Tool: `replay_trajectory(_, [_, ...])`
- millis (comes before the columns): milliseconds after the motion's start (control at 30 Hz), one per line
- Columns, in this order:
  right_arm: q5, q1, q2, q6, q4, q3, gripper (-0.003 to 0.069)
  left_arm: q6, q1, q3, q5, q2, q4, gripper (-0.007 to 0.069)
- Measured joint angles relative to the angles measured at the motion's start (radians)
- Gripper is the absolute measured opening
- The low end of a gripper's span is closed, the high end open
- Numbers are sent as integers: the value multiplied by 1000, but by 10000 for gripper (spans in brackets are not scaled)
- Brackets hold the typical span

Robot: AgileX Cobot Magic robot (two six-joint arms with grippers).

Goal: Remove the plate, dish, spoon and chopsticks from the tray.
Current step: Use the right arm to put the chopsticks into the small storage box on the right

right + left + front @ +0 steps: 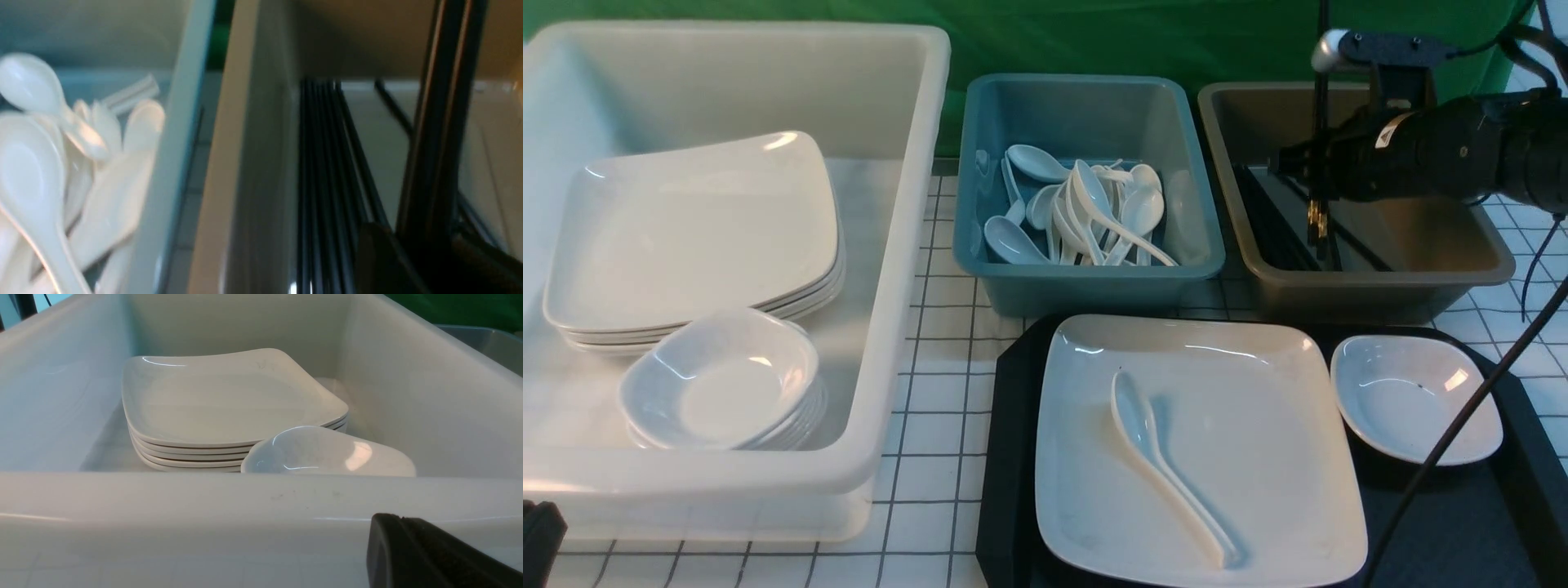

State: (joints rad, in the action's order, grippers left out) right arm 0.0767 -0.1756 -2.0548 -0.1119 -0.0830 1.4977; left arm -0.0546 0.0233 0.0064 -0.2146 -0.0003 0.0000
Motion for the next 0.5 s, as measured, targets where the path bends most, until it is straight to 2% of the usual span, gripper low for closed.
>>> replay_trajectory(100, [78, 0, -2, 0, 0, 0, 256, 0, 0, 0, 0, 0, 0, 20])
replay_trajectory(267, [165, 0, 2, -9, 3, 1, 263, 0, 0, 0, 0, 0, 0, 20])
replay_trajectory(367, [293, -9, 47, -15, 5, 1, 201, 0, 0, 0, 0, 0, 0, 20])
replay_trajectory(500, [431, -18, 159, -2, 5, 1, 61, 0, 0, 0, 0, 0, 0, 20])
